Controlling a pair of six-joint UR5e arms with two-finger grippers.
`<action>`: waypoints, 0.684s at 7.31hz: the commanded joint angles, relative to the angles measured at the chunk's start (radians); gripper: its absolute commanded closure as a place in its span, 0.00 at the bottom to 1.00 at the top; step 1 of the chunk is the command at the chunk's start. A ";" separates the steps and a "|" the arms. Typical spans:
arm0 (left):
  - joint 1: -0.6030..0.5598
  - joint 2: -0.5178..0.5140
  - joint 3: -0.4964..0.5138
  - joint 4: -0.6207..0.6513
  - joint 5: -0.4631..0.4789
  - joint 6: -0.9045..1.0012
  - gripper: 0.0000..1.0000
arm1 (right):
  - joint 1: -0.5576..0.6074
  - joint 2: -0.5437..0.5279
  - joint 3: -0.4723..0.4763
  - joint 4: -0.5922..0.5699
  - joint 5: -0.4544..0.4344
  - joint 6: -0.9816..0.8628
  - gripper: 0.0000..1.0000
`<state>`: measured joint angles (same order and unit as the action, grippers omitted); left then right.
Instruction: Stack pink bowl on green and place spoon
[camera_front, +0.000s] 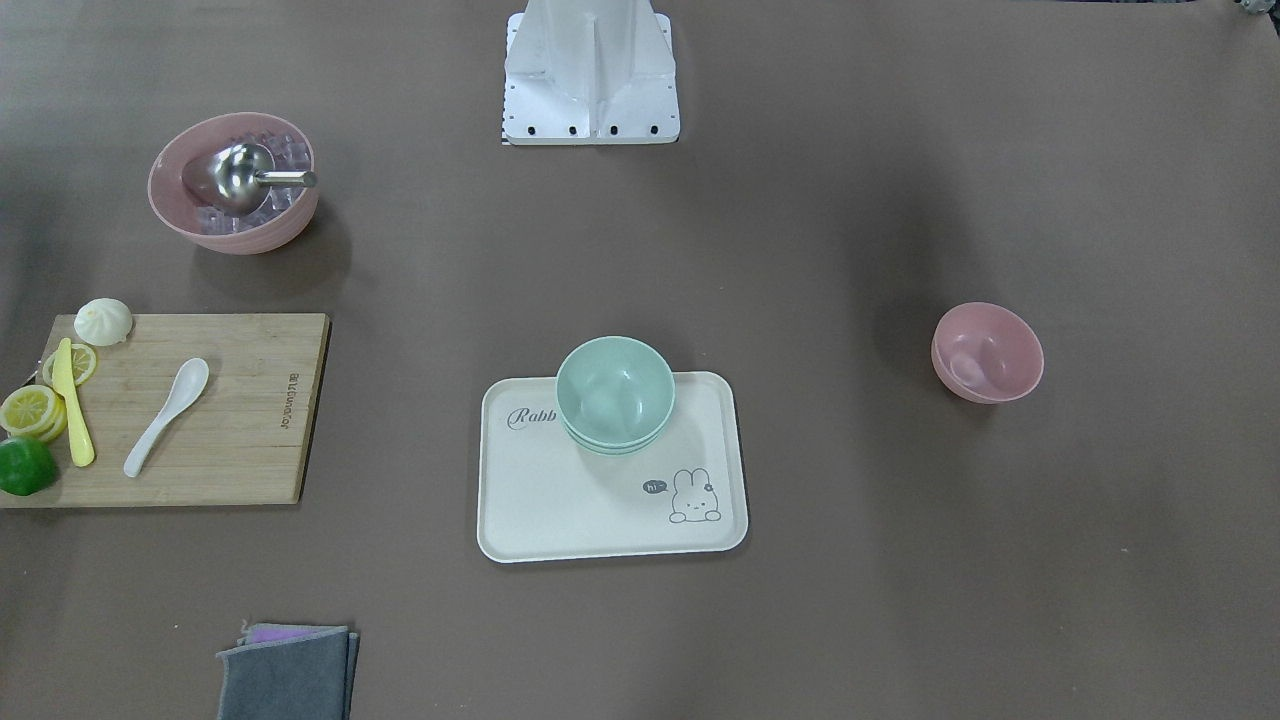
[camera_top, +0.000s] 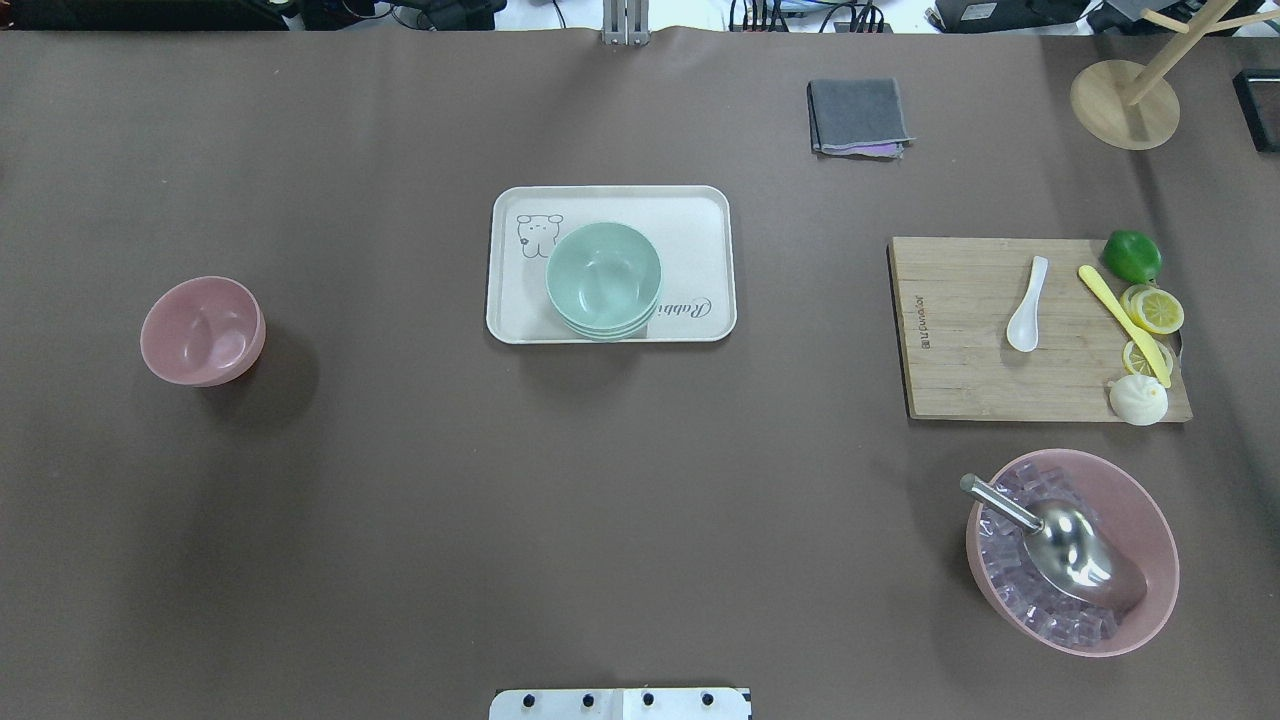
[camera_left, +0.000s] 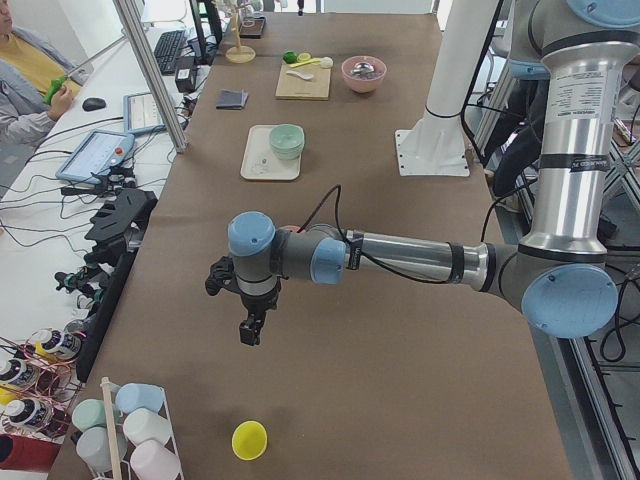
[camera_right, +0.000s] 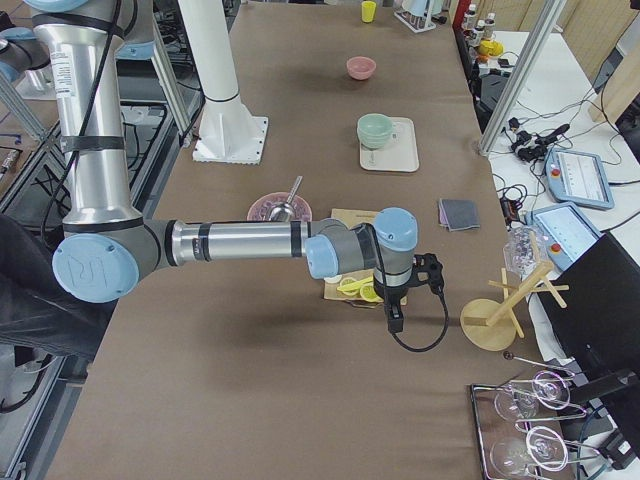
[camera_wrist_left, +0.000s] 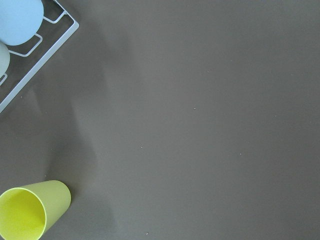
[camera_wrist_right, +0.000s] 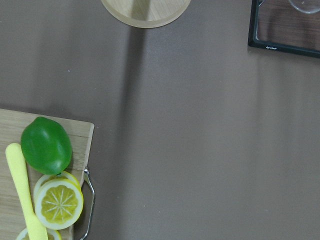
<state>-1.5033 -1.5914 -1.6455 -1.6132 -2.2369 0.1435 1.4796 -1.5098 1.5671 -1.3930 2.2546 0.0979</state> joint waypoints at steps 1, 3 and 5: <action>0.003 -0.007 0.007 -0.005 0.002 -0.004 0.02 | -0.004 0.000 -0.007 -0.020 0.008 0.000 0.00; 0.005 -0.010 0.007 -0.011 0.000 -0.004 0.02 | -0.002 -0.013 0.007 -0.006 0.041 -0.001 0.00; 0.009 -0.010 -0.005 -0.016 0.000 -0.002 0.02 | -0.004 -0.015 0.014 0.008 0.036 -0.012 0.00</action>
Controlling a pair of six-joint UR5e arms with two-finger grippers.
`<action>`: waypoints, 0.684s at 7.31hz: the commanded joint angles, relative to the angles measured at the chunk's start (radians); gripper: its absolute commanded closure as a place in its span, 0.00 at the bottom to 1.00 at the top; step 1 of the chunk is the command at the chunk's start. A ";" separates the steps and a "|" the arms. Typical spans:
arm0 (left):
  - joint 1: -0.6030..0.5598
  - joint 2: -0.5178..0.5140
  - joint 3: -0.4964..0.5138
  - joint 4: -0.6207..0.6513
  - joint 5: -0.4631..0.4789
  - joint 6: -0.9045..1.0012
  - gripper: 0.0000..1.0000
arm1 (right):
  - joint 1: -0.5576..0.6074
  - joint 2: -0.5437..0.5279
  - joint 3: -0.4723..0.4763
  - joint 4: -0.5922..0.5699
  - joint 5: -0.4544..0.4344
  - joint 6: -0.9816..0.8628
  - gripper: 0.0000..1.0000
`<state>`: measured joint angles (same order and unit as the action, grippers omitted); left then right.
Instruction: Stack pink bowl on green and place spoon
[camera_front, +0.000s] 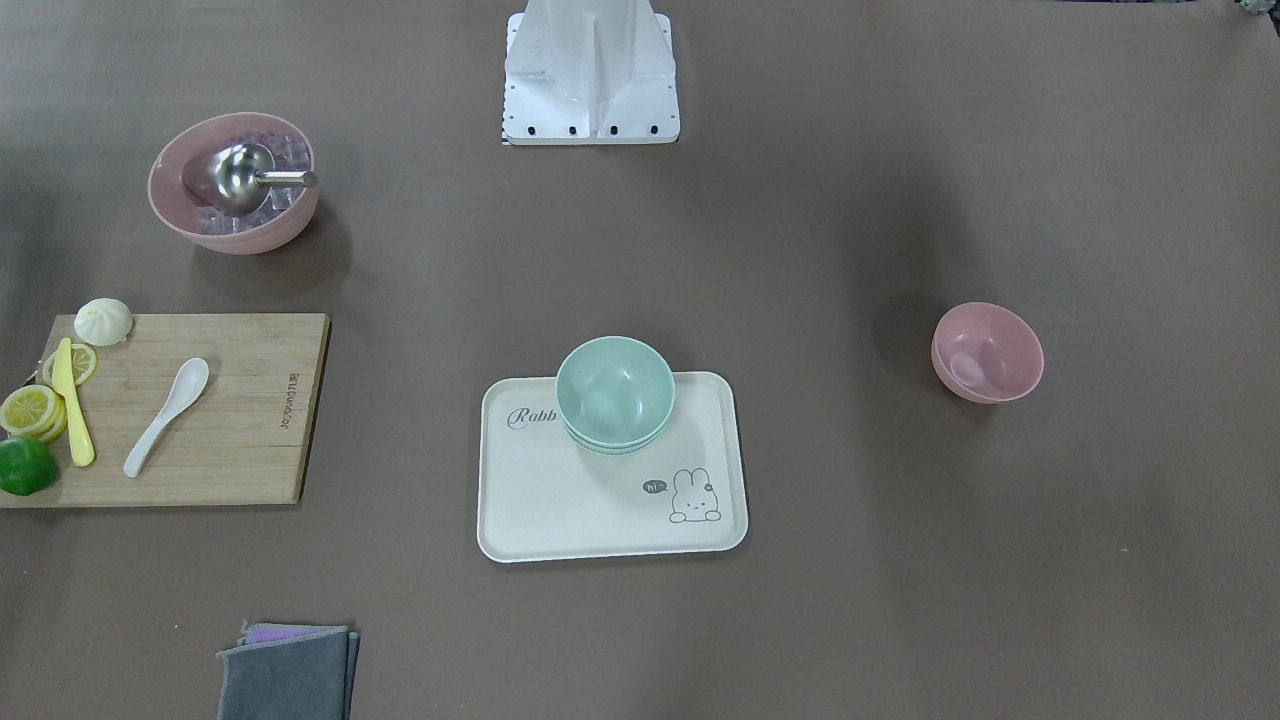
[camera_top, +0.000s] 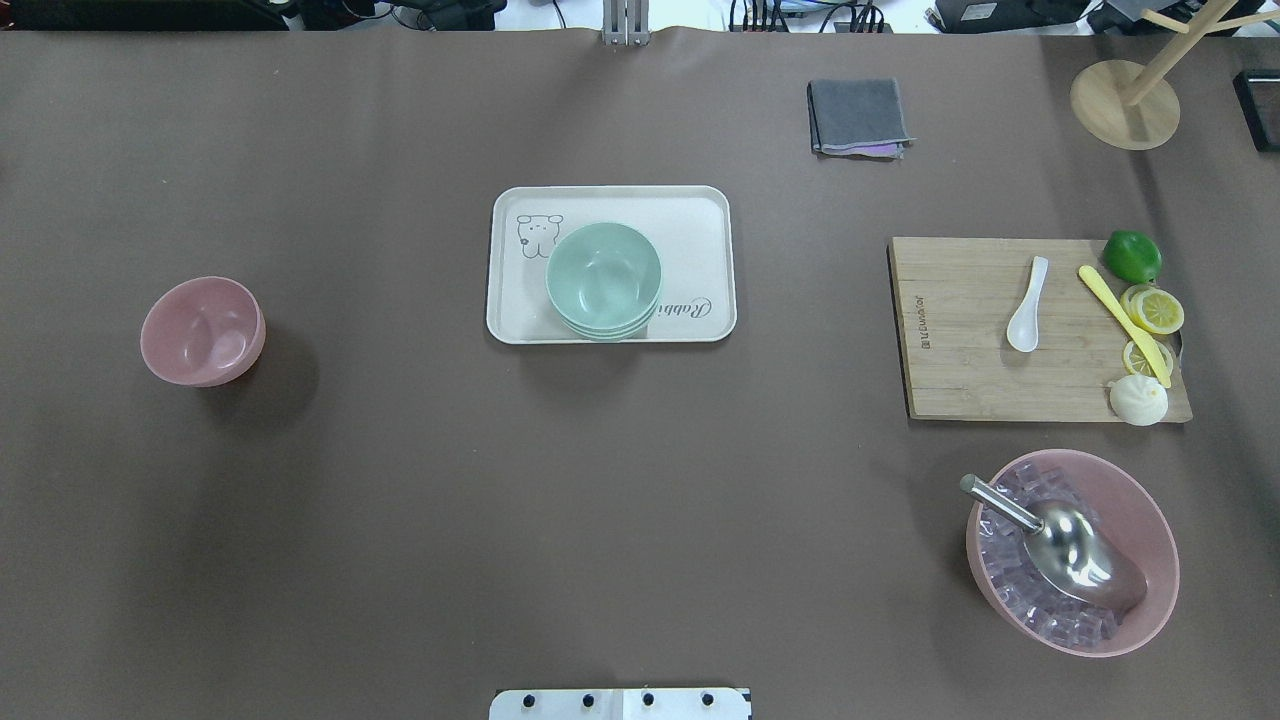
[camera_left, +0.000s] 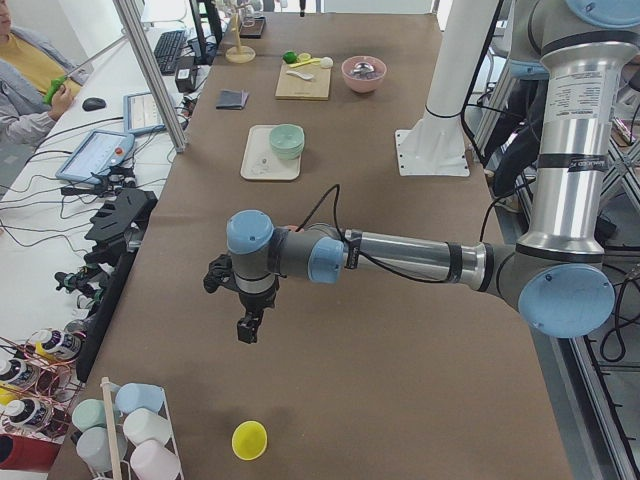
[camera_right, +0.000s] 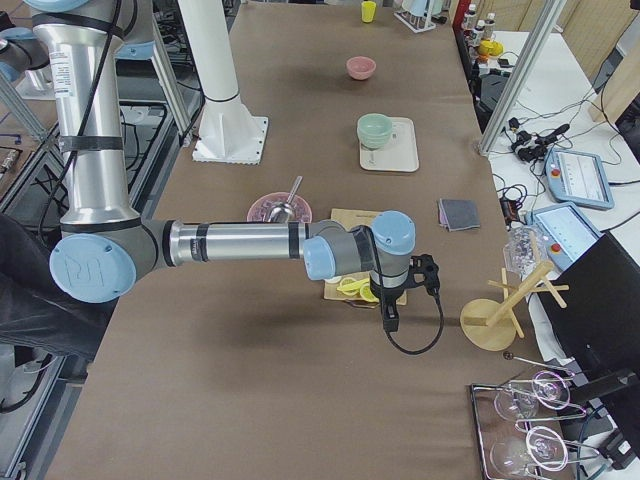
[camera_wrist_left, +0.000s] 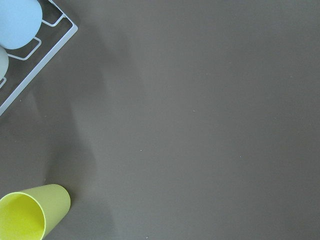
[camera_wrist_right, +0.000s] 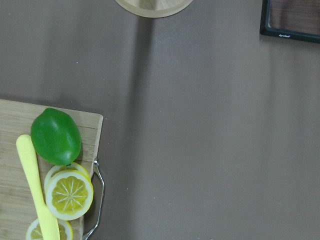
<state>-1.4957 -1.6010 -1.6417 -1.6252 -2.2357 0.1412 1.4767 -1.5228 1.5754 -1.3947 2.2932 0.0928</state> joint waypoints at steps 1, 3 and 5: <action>0.003 0.001 -0.006 -0.007 -0.001 0.000 0.02 | -0.004 -0.002 0.002 0.011 0.008 -0.008 0.00; 0.003 0.003 -0.026 -0.008 -0.001 0.001 0.03 | -0.004 -0.022 0.000 0.073 0.025 -0.002 0.00; 0.035 -0.007 -0.020 -0.001 -0.018 -0.044 0.02 | -0.024 -0.025 0.004 0.091 0.080 0.004 0.00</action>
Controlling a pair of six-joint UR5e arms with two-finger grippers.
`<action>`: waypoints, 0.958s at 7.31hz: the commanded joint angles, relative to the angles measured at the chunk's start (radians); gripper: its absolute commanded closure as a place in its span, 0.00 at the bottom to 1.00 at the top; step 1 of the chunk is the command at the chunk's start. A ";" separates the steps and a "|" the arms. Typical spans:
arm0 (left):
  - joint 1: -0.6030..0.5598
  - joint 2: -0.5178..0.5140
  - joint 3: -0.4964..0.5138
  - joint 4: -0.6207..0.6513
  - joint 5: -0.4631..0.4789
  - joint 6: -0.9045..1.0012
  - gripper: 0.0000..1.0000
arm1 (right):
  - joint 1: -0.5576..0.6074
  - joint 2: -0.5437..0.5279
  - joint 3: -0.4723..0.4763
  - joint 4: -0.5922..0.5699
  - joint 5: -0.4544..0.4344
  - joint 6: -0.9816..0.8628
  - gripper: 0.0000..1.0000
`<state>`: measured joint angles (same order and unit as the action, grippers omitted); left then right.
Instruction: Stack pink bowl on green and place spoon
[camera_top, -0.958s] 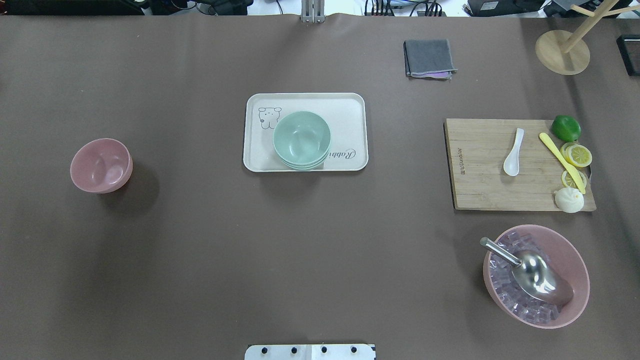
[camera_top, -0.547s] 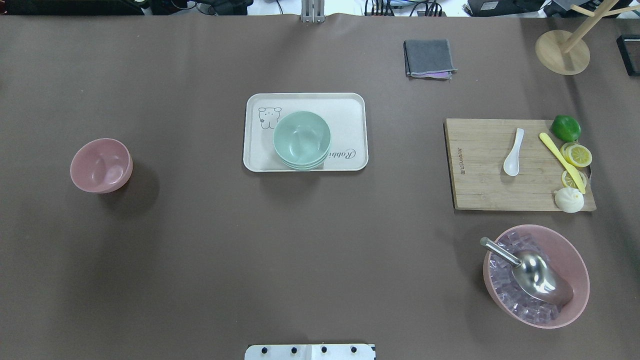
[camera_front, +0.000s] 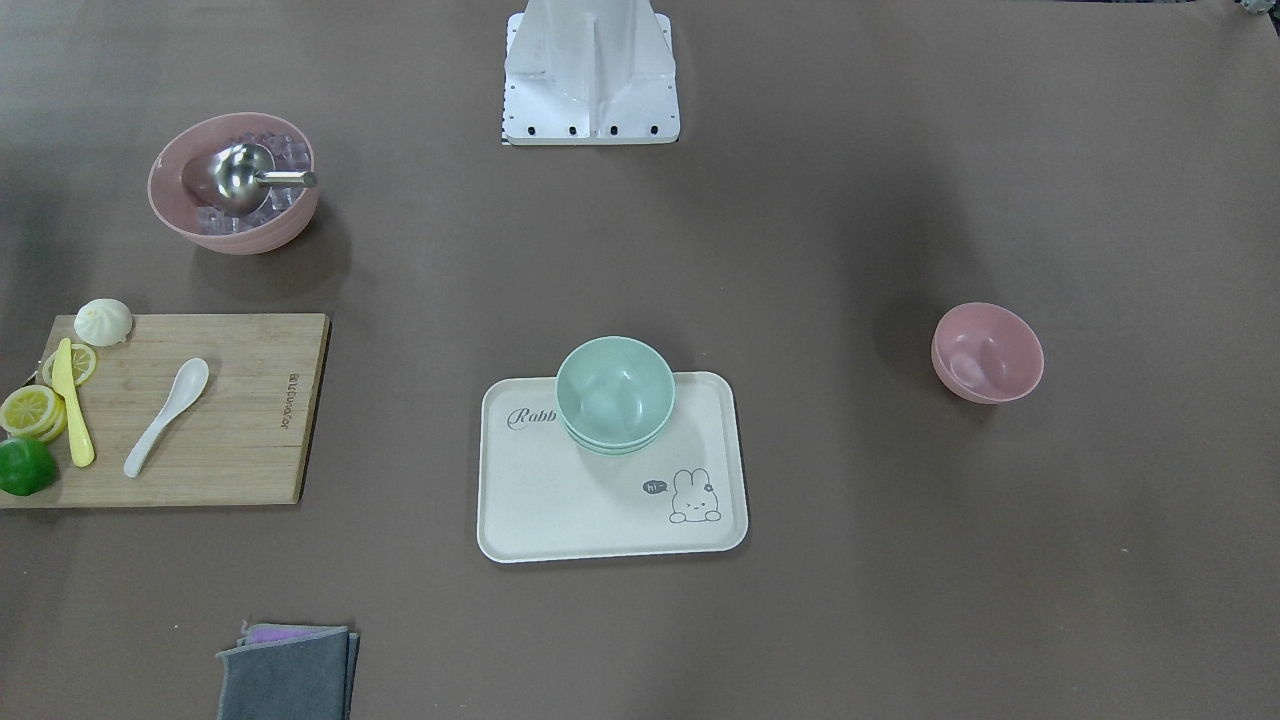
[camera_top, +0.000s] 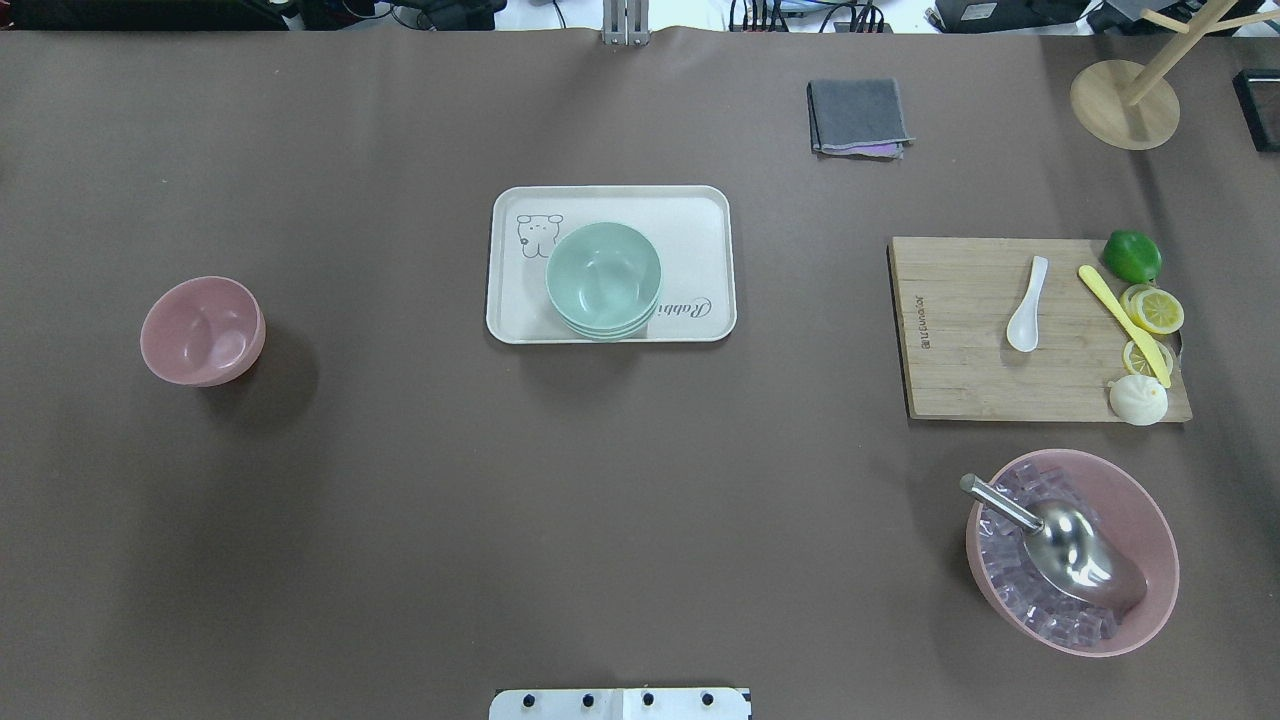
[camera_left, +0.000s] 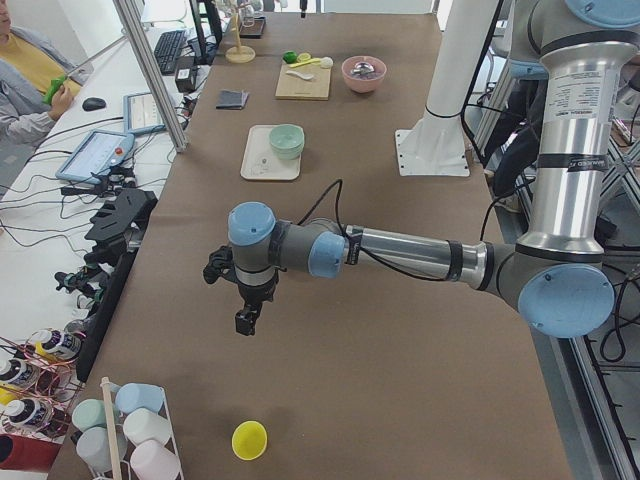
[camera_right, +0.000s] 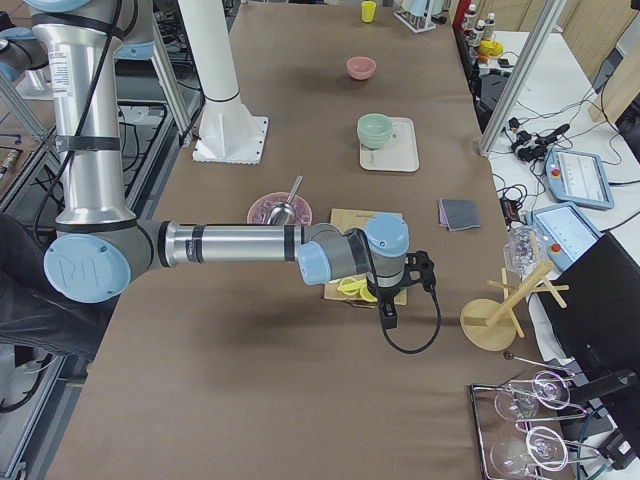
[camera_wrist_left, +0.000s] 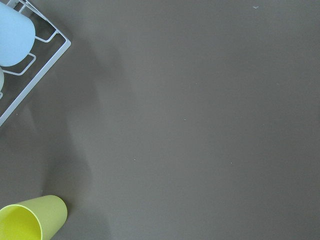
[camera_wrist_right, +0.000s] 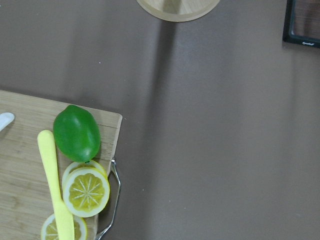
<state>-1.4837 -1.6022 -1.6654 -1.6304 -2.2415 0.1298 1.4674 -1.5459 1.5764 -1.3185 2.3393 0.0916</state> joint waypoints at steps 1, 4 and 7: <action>0.066 -0.011 0.001 -0.015 -0.054 -0.188 0.02 | -0.042 0.003 0.011 0.018 0.038 0.007 0.00; 0.236 -0.005 -0.002 -0.258 -0.063 -0.544 0.02 | -0.134 0.004 0.083 0.018 0.037 0.119 0.00; 0.425 -0.041 0.003 -0.321 -0.015 -0.772 0.06 | -0.258 0.053 0.097 0.018 -0.001 0.371 0.00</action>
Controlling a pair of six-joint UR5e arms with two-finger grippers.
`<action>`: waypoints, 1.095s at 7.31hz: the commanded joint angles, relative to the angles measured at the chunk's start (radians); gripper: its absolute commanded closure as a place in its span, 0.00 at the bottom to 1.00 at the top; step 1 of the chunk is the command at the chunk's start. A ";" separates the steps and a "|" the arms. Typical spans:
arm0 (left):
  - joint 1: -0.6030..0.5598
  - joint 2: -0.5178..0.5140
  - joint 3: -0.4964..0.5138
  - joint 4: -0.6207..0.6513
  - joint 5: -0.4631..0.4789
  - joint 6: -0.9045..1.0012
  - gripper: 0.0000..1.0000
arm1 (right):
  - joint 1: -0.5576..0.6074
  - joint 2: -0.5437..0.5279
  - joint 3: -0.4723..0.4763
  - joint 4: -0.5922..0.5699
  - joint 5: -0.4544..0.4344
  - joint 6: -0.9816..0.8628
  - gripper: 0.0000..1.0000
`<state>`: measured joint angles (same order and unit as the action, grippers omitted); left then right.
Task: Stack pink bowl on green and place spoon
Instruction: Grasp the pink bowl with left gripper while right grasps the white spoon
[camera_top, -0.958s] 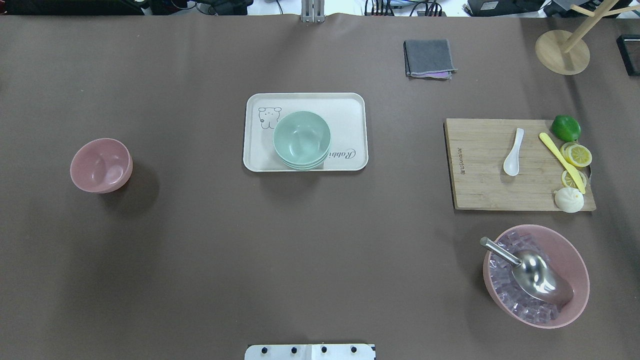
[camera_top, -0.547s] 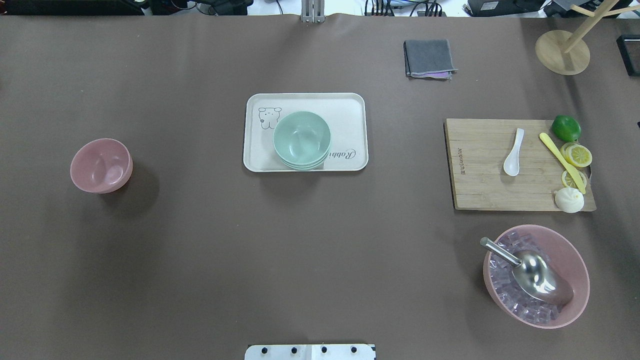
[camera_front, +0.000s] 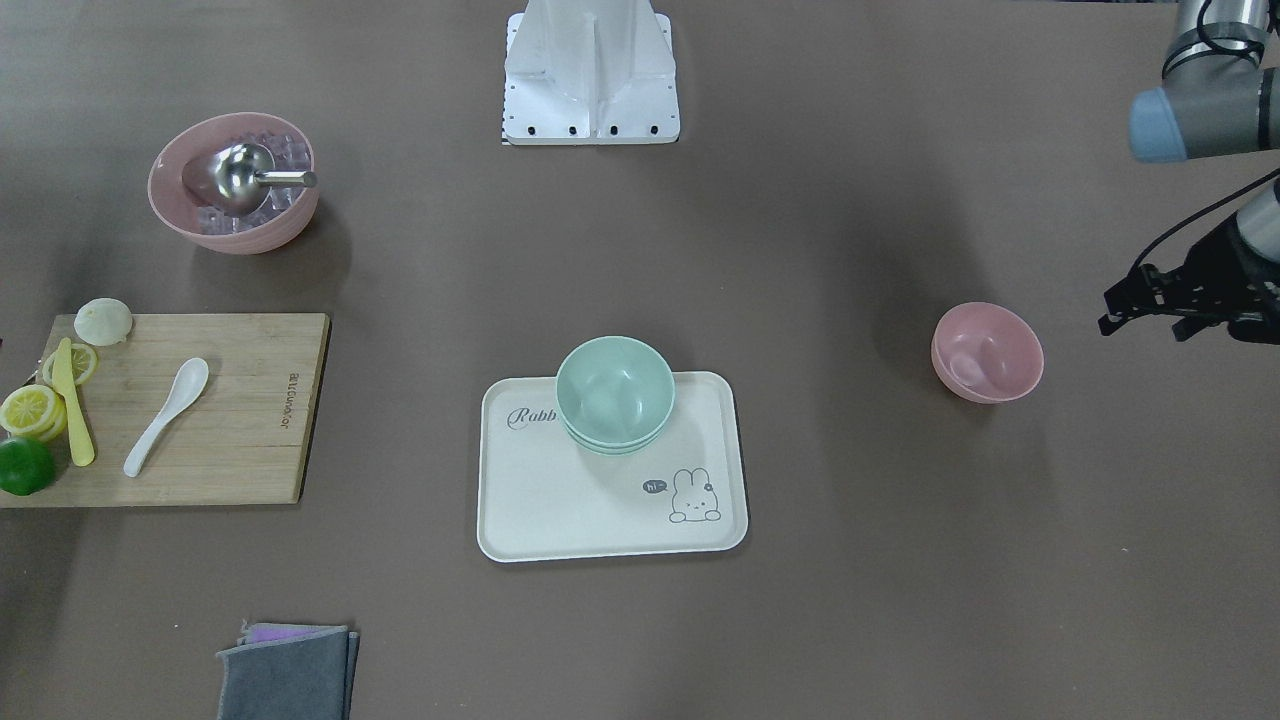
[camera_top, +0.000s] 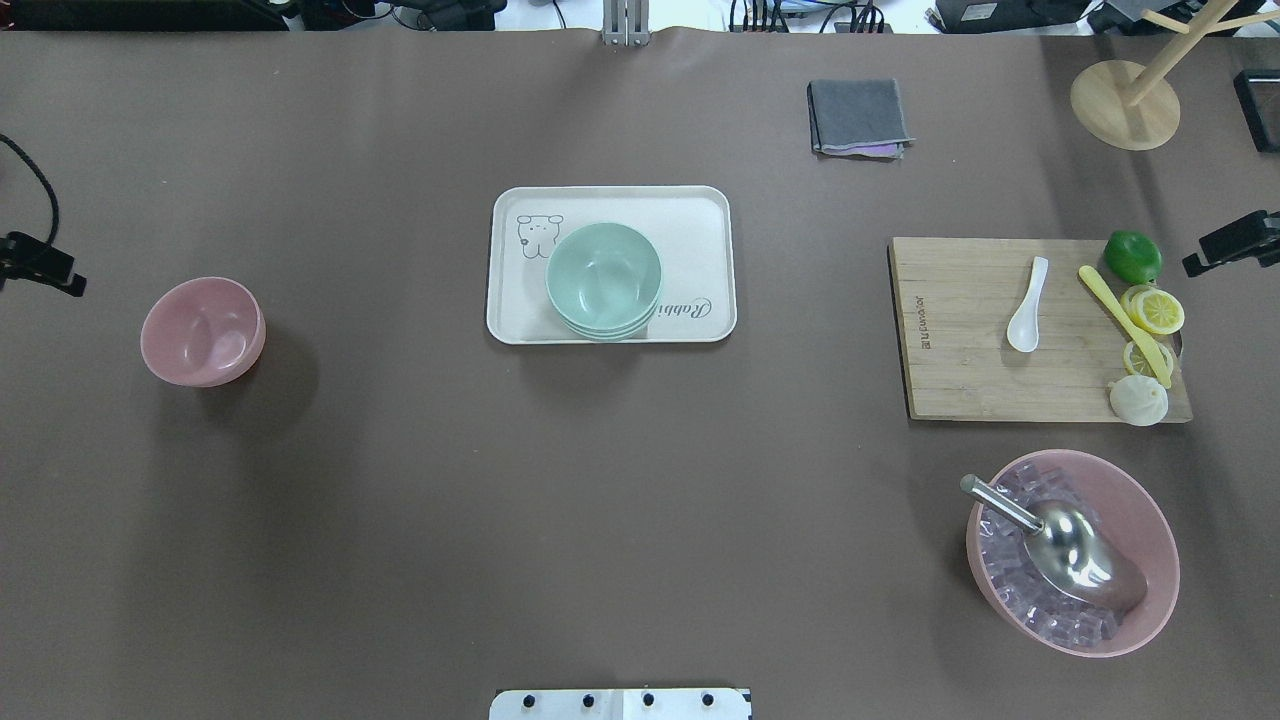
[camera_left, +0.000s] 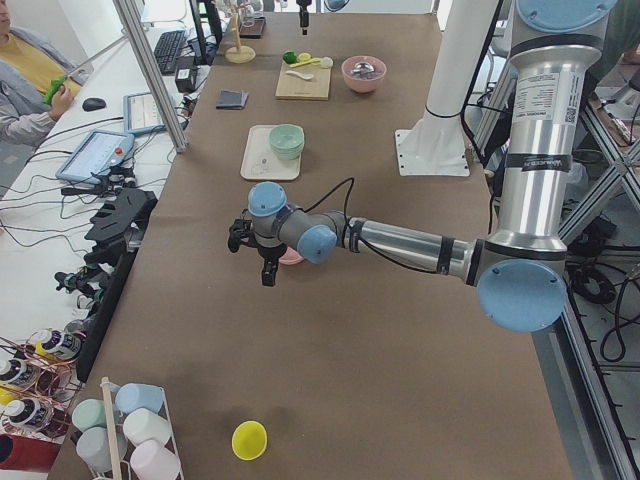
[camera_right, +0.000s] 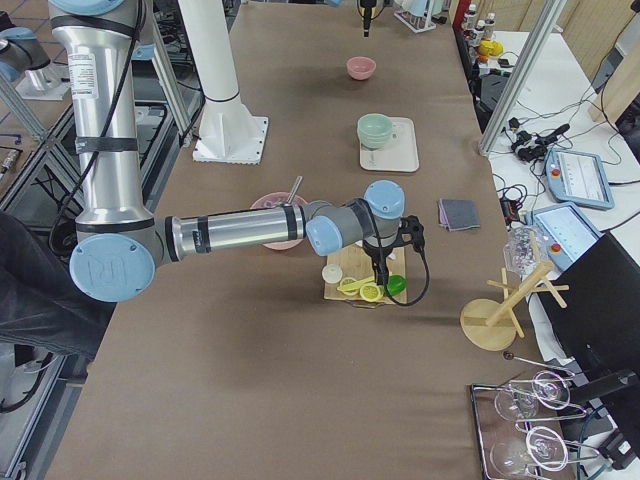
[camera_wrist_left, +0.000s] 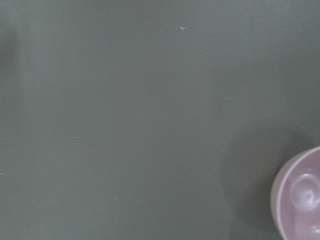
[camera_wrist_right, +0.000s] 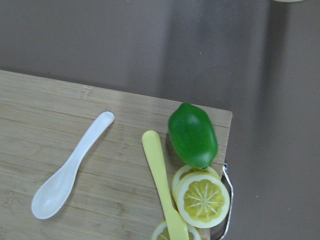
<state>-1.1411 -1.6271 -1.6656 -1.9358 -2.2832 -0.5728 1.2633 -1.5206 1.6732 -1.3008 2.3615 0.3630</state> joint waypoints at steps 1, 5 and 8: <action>0.116 -0.022 0.021 -0.017 0.030 -0.068 0.08 | -0.080 0.028 0.000 -0.001 -0.031 0.109 0.00; 0.147 -0.045 0.070 -0.020 0.030 -0.072 0.41 | -0.104 0.050 0.000 -0.002 -0.030 0.131 0.08; 0.153 -0.086 0.086 -0.008 0.021 -0.075 1.00 | -0.105 0.056 0.000 -0.002 -0.030 0.146 0.20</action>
<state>-0.9889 -1.6933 -1.5836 -1.9529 -2.2563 -0.6465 1.1594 -1.4669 1.6735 -1.3024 2.3316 0.5066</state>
